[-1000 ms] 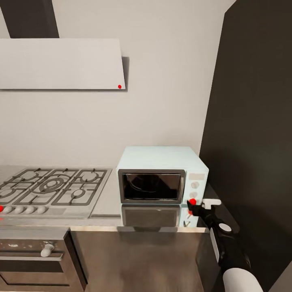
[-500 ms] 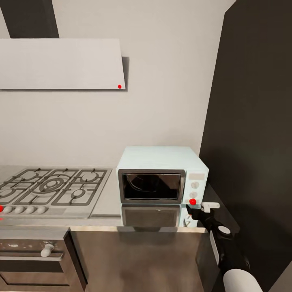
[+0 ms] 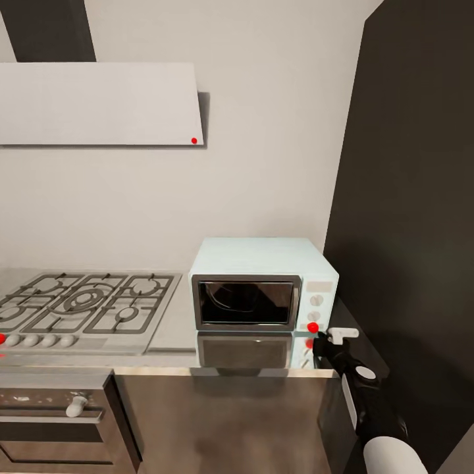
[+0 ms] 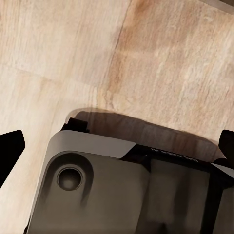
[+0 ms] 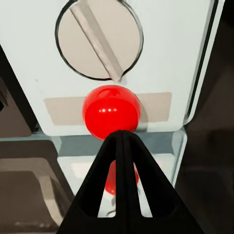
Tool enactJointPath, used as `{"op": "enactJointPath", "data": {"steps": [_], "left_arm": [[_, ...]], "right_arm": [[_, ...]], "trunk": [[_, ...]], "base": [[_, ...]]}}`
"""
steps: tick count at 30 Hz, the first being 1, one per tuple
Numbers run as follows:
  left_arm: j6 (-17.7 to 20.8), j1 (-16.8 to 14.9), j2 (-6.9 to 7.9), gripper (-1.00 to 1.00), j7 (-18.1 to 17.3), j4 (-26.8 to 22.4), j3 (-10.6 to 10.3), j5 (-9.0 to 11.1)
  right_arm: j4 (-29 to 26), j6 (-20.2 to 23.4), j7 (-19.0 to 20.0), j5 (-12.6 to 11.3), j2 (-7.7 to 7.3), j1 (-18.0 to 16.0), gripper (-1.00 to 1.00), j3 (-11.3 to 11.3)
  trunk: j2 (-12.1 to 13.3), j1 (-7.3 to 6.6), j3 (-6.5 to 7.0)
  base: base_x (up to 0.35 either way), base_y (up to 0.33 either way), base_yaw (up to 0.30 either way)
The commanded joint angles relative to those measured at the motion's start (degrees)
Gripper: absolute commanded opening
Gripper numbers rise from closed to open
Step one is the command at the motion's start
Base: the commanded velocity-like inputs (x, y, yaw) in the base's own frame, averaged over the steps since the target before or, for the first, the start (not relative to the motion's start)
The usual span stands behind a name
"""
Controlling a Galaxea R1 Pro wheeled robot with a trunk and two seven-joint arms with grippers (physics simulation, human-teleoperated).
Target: In the kitchen, take the popcorn bag from the countertop, put it into the microwave, and heat it until the popcorn is cooked so the cooked popcorn ends up inside the bag.
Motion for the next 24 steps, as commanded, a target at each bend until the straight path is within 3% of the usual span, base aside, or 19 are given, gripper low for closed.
{"op": "enactJointPath", "data": {"steps": [1,5,8,13,24], "left_arm": [[-0.18,-0.05,0.01,1.0,-0.27,0.08,-0.47,0.6],[-0.2,-0.05,-0.08,1.0,-0.26,0.08,-0.37,0.61],[-0.27,-0.05,-0.06,1.0,-0.24,0.08,-0.38,0.63],[-0.27,-0.05,0.08,1.0,-0.27,0.08,-0.38,0.6],[-0.3,-0.05,0.1,1.0,-0.27,0.08,-0.39,0.61]], "right_arm": [[-0.16,0.22,0.5,0.4,0.1,-0.06,-1.0,-0.32],[0.16,-0.07,0.23,0.32,-0.16,-0.06,-1.0,-0.31],[0.46,0.0,0.34,0.47,0.55,0.55,-1.0,-0.35],[-0.16,0.01,0.35,0.49,0.03,0.81,-1.0,-0.26],[1.41,-0.05,0.19,0.62,0.01,0.82,-1.0,-0.25]], "trunk": [[-0.06,0.01,-0.09],[-0.07,0.01,-0.09],[-0.07,0.01,-0.09],[-0.07,0.01,-0.09],[-0.07,0.01,-0.09]], "base": [[0.0,0.0,0.0],[0.0,0.0,0.0],[0.0,0.0,0.0],[0.01,0.0,0.0],[0.146,0.0,0.0]]}}
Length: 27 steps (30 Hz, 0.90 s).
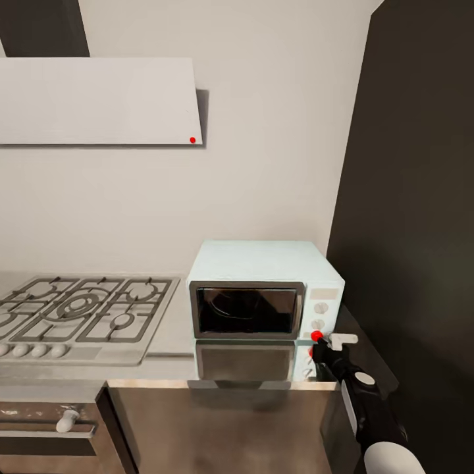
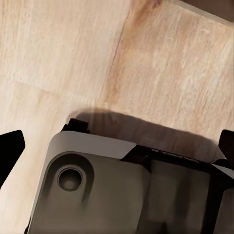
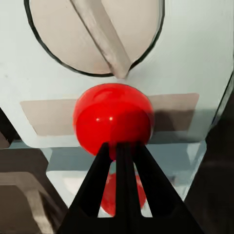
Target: In the kitchen, take the popcorn bag from the countertop, put it into the microwave, and heat it until the popcorn is cooked so the cooked popcorn ends up inside the bag.
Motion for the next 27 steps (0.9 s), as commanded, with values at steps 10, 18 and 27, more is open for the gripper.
{"op": "enactJointPath", "data": {"steps": [10,18,27], "left_arm": [[-0.22,-0.05,0.01,1.0,-0.27,0.08,-0.48,0.6],[-0.24,-0.05,-0.2,1.0,-0.18,0.08,-0.46,0.69],[-0.24,-0.05,-0.25,1.0,-0.18,0.08,-0.46,0.6]], "right_arm": [[1.1,0.23,0.57,0.77,0.0,-0.06,-1.0,-0.35],[1.1,0.23,0.61,0.82,0.0,-0.06,-1.0,-0.35],[0.42,0.3,0.89,0.89,0.0,-0.06,-1.0,-0.35]], "trunk": [[-0.06,0.02,-0.08],[-0.06,0.02,-0.08],[-0.06,0.02,-0.08]], "base": [[0.096,0.0,0.0],[-0.211,0.0,0.0],[-0.341,0.0,0.0]]}}
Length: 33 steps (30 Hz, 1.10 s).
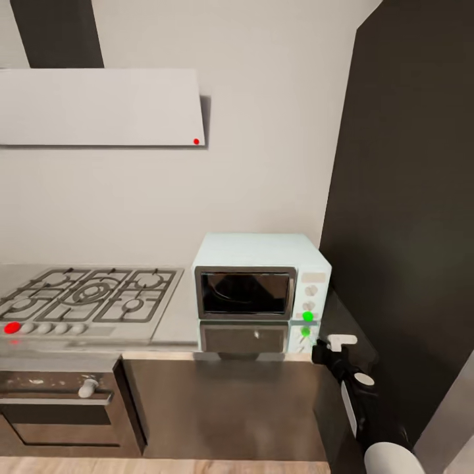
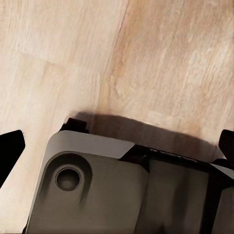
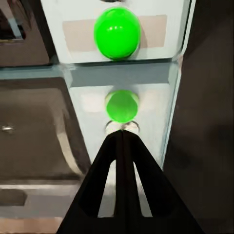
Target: In the kitchen, take the popcorn bag from the countertop, put it into the microwave, and heat it until the popcorn is cooked so the cooked popcorn ends up inside the bag.
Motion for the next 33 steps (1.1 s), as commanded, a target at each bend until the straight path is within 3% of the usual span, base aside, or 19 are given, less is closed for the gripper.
{"op": "enactJointPath", "data": {"steps": [1,4,9,12,14,15,18,21,22,24,27,29,31,33], "left_arm": [[-0.18,-0.05,0.01,1.0,-0.27,0.08,-0.46,0.6],[-0.18,-0.05,-0.1,1.0,-0.29,0.08,-0.46,0.51],[-0.18,-0.05,-0.08,1.0,-0.27,0.08,-0.46,0.6],[-0.18,-0.05,-0.02,1.0,-0.27,0.08,-0.46,0.6],[-0.18,-0.05,-0.04,1.0,-0.28,0.08,-0.46,0.6],[-0.18,-0.05,0.01,1.0,-0.27,0.08,-0.44,0.6],[-0.18,-0.05,0.12,1.0,-0.27,0.08,-0.43,0.67],[-0.18,-0.05,0.18,1.0,-0.27,0.08,-0.46,0.69],[-0.18,-0.05,0.18,1.0,-0.27,0.08,-0.46,0.69],[-0.18,-0.05,0.17,1.0,-0.27,0.08,-0.46,0.67],[-0.18,-0.05,0.12,1.0,-0.27,0.08,-0.46,0.62],[-0.18,-0.05,0.14,1.0,-0.27,0.08,-0.46,0.61],[-0.18,-0.05,0.17,1.0,-0.27,0.08,-0.46,0.61],[-0.18,-0.05,0.21,1.0,-0.27,0.08,-0.46,0.59]], "right_arm": [[-1.19,0.4,0.78,0.41,0.09,-0.06,-1.0,-0.32],[-8.0,2.76,1.41,0.42,0.31,0.68,-1.0,-0.27],[-31.62,21.42,5.54,-0.11,0.87,8.27,-1.0,-0.1],[-34.68,25.16,7.76,0.16,0.79,11.31,-1.0,-0.22],[-34.05,26.19,8.02,-0.09,0.37,17.2,-1.0,-0.32],[-32.31,26.26,8.17,-0.15,0.24,20.4,-1.0,-0.36],[-23.52,25.49,8.36,-0.18,-0.39,25.3,-1.0,-1.35],[-2.49,15.57,7.82,-0.14,-6.02,26.43,-1.0,-3.24],[8.8,8.27,7.24,-0.12,-8.22,26.53,-1.0,-3.44],[20.33,2.57,5.55,-0.12,-9.74,26.56,-1.0,-3.46],[36.88,-3.7,0.84,-0.05,-10.3,26.57,-1.0,-3.3],[47.38,-10.54,-7.06,-0.15,-9.97,27.2,-1.0,-3.11],[49.19,-12.37,-11.27,-0.19,-9.56,28.73,-1.0,-2.99],[49.67,-13.08,-12.49,-0.03,-9.28,29.39,-1.0,-2.95]], "trunk": [[-0.07,-0.03,-0.09],[-0.07,-0.03,-0.09],[-0.07,-0.03,-0.09],[-0.07,-0.03,-0.09],[-0.07,-0.03,-0.09],[-0.07,-0.03,-0.09],[-0.07,-0.03,-0.09],[-0.07,-0.03,-0.09],[-0.07,-0.03,-0.09],[-0.07,-0.03,-0.09],[-0.07,-0.03,-0.09],[-0.07,-0.03,-0.09],[-0.07,-0.03,-0.09],[-0.07,-0.03,-0.09]], "base": [[-0.34,0.0,0.0],[-0.339,0.0,0.0],[-0.339,0.0,0.0],[-0.339,0.0,0.0],[-0.339,0.0,0.0],[-0.339,0.0,0.0],[-0.226,0.0,0.0],[-0.025,0.0,0.0],[-0.004,0.0,0.0],[-0.001,0.0,0.0],[0.0,0.0,0.0],[0.0,0.0,0.0],[0.0,0.0,0.0],[0.0,0.0,0.0]]}}
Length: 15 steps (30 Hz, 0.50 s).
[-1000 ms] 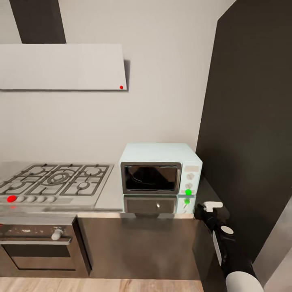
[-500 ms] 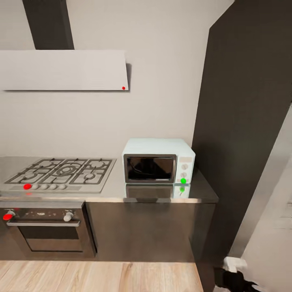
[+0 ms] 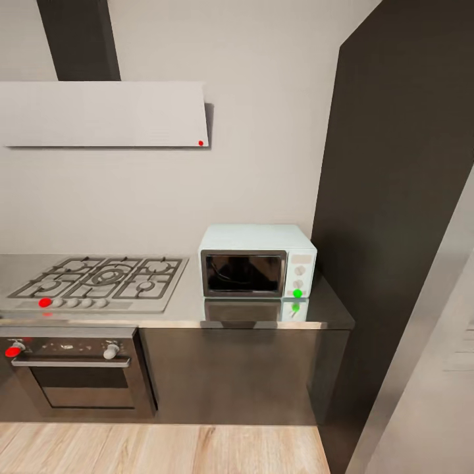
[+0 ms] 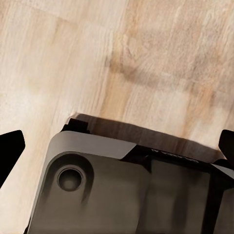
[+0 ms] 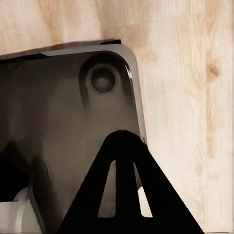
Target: In the kitchen, take the popcorn bag from the countertop, put it into the microwave, and heat it until the popcorn is cooked so the cooked popcorn ends up inside the bag.
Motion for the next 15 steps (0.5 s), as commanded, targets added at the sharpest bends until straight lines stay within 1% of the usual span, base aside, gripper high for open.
{"op": "enactJointPath", "data": {"steps": [1,14,15], "left_arm": [[-0.18,-0.04,0.02,1.0,-0.26,0.08,-0.47,0.52],[0.59,-0.04,0.23,1.0,-0.26,0.17,-0.79,0.09],[0.6,-0.04,0.6,1.0,-0.26,0.17,-0.85,-0.03]], "right_arm": [[0.17,-0.44,0.03,0.39,0.01,0.09,-1.0,-0.49],[0.21,-0.6,-0.16,0.46,0.11,0.22,-1.0,-0.53],[0.19,-0.5,-0.37,0.15,0.11,0.22,-1.0,-0.73]], "trunk": [[-0.05,0.01,-0.06],[-0.05,0.01,-0.06],[-0.05,0.01,-0.06]], "base": [[0.0,0.0,0.0],[0.0,0.0,0.0],[0.0,0.0,0.0]]}}
